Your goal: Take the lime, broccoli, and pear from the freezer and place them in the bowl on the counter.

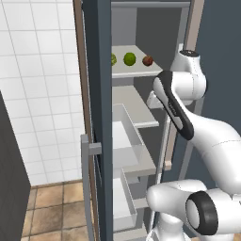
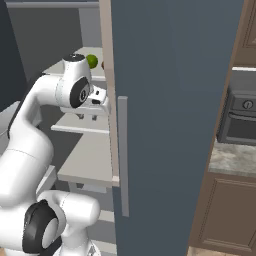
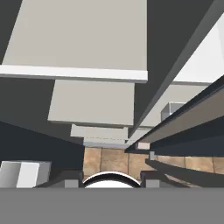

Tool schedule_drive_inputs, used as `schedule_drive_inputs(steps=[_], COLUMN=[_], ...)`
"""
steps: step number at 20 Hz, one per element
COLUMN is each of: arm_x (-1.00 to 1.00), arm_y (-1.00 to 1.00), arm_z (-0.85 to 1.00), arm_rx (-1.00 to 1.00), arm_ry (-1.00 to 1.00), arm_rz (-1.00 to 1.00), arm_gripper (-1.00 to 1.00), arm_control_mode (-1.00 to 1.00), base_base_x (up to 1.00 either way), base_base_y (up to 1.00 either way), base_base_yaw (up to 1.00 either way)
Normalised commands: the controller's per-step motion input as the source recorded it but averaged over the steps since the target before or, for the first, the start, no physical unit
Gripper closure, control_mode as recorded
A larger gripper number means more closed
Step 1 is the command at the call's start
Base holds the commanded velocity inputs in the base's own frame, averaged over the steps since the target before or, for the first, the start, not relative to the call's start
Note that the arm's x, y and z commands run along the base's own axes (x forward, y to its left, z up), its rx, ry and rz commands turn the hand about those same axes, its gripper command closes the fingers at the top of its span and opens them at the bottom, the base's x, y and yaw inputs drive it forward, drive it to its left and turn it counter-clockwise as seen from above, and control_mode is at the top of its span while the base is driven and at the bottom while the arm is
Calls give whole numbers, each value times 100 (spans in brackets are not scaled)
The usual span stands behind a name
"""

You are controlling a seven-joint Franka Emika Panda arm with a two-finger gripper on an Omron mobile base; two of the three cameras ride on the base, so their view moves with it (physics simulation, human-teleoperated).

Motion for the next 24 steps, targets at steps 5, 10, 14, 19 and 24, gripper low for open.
schedule_drive_inputs(steps=[5,10,14,19,24], arm_x=[0,-18,-51,-46,11], arm_y=[3,11,27,15,0], arm_z=[-2,0,8,45,63], arm_rx=[2,-2,0,0,0], arm_ry=[0,-5,-40,-52,-19], arm_rz=[0,0,0,0,-1], arm_gripper=[-100,-100,-100,-100,-100], arm_control_mode=[-100,-100,-100,-100,-100], base_base_x=[0,0,0,0,0], base_base_y=[0,0,0,0,0], base_base_yaw=[0,0,0,0,0])
